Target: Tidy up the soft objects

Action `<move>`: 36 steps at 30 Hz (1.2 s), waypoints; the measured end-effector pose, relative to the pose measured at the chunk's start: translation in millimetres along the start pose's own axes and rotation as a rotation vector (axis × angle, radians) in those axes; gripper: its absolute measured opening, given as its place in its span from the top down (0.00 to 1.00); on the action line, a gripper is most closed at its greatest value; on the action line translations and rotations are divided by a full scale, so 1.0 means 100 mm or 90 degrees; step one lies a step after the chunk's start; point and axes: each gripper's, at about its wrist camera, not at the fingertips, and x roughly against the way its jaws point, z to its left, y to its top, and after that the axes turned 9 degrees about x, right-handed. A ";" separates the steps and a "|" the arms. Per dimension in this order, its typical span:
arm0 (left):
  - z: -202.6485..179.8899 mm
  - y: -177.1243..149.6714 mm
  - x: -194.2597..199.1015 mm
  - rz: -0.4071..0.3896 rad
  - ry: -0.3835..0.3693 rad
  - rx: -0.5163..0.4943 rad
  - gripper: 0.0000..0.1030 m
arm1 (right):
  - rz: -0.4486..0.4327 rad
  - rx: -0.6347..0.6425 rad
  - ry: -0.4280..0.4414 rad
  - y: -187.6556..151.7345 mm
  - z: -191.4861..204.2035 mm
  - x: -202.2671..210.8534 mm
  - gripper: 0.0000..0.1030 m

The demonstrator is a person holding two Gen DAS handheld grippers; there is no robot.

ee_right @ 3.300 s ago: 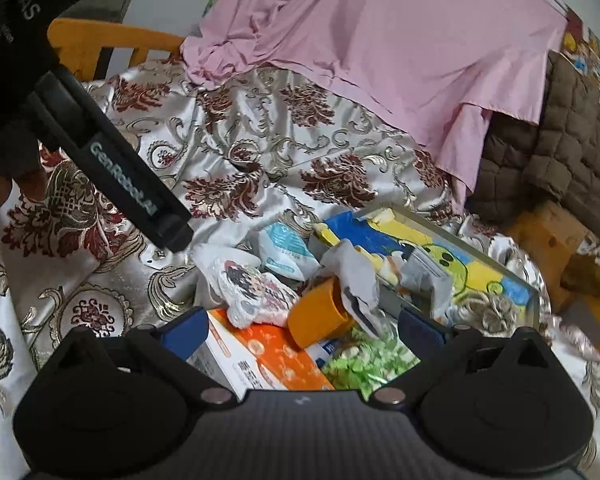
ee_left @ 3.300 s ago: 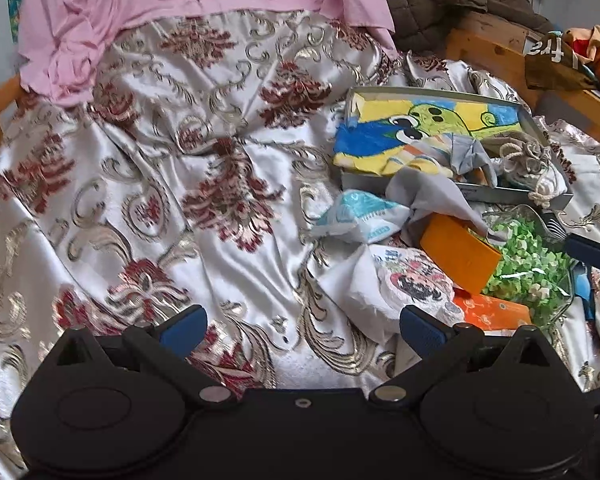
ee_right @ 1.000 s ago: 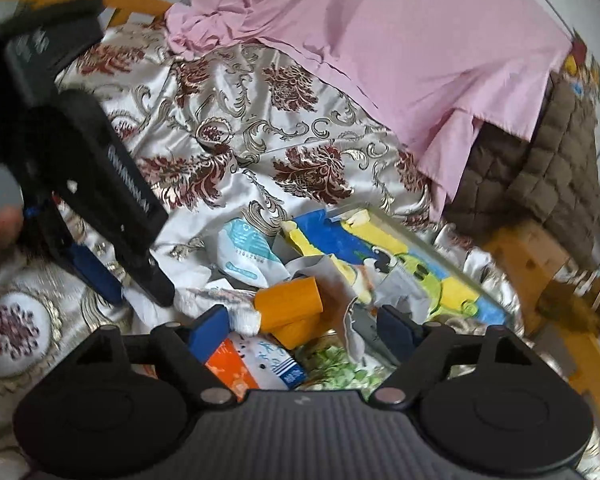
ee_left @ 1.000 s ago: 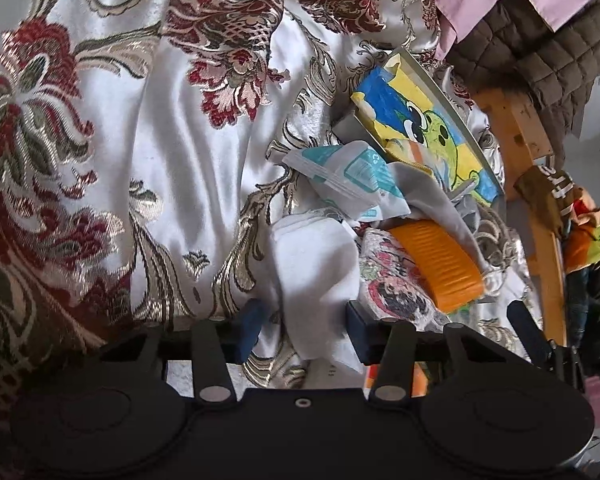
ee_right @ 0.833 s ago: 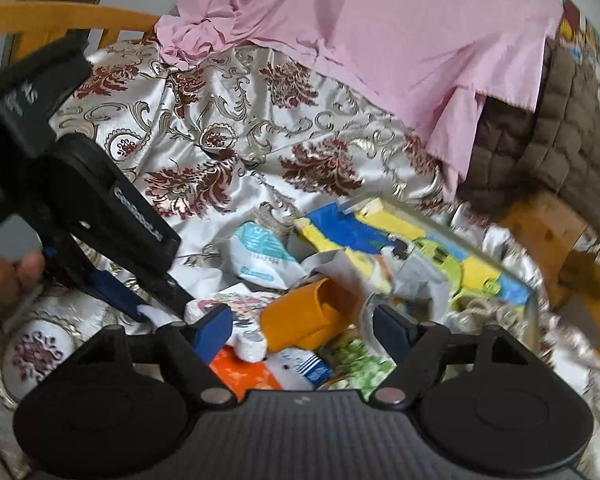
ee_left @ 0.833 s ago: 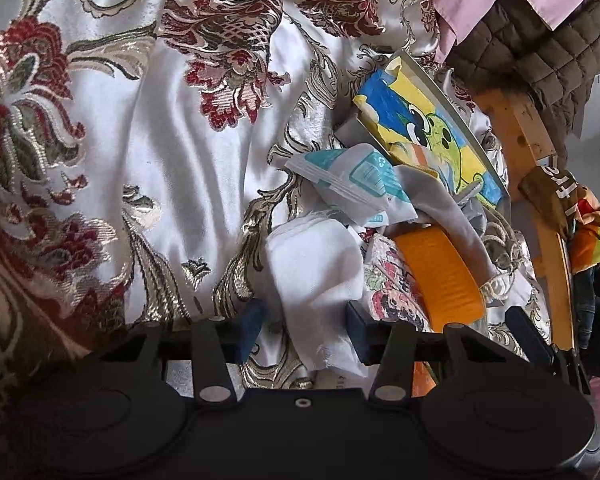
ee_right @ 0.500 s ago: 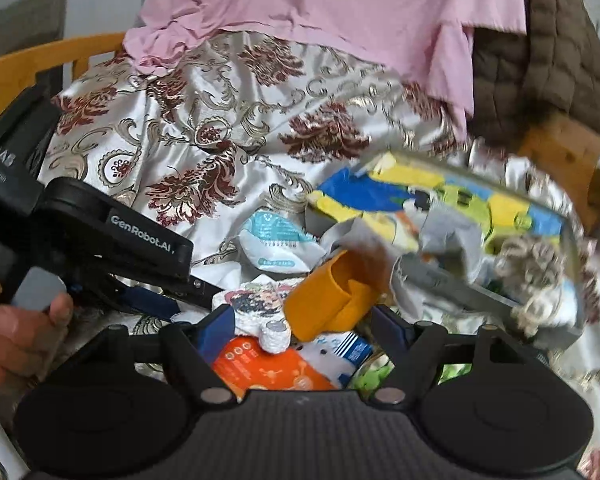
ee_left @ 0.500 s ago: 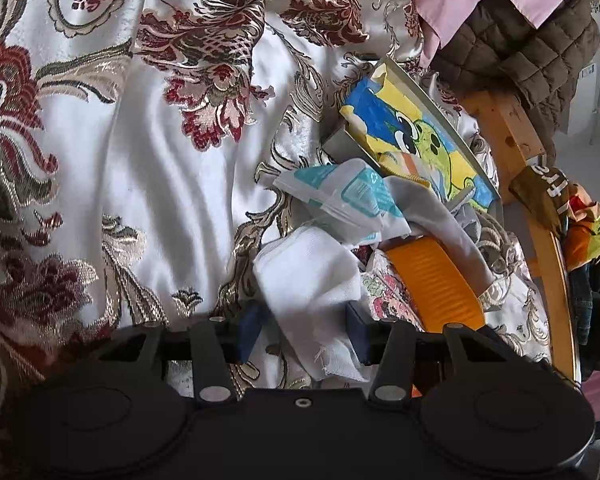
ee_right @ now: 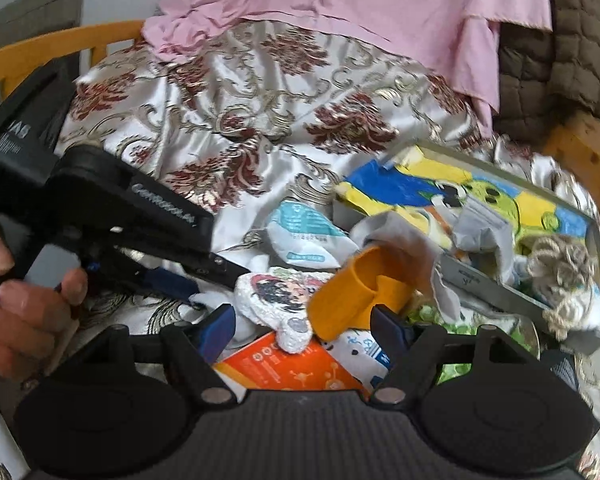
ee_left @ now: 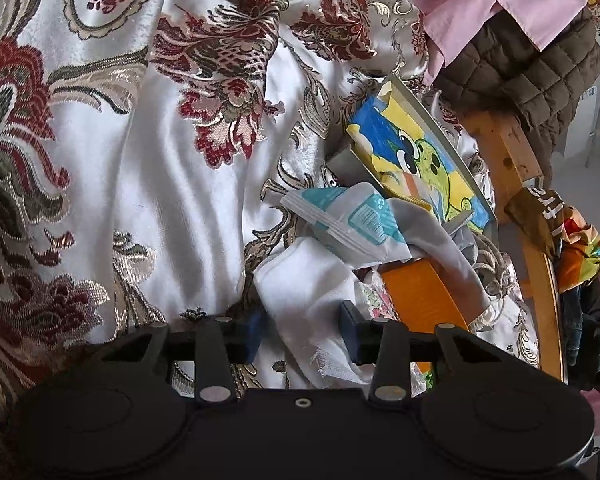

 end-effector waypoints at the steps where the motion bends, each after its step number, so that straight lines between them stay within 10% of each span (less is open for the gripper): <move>1: 0.00 0.00 0.00 -0.001 0.000 -0.001 0.66 | -0.003 0.011 0.000 0.00 0.03 0.00 0.25; 8: 0.02 0.02 0.02 -0.017 0.018 0.002 0.80 | -0.027 0.085 -0.026 0.01 0.18 0.02 0.35; 36: -0.03 0.11 0.01 -0.008 0.071 -0.018 0.81 | -0.029 0.423 -0.173 -0.05 0.83 -0.18 0.40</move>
